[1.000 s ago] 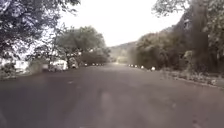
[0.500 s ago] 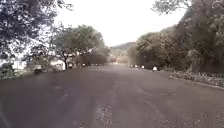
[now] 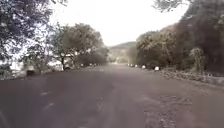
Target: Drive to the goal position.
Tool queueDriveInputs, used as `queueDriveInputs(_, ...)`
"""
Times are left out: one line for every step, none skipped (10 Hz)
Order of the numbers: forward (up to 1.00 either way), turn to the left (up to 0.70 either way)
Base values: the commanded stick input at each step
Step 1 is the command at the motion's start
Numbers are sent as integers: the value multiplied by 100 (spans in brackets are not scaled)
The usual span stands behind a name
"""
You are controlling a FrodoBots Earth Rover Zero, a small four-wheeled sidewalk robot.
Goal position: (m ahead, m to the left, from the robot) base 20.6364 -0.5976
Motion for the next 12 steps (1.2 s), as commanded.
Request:
queueDriveInputs(100,0)
queueDriveInputs(100,0)
queueDriveInputs(100,0)
queueDriveInputs(100,0)
queueDriveInputs(100,0)
queueDriveInputs(100,0)
queueDriveInputs(100,0)
queueDriveInputs(100,0)
queueDriveInputs(100,0)
queueDriveInputs(100,0)
queueDriveInputs(100,0)
queueDriveInputs(100,0)
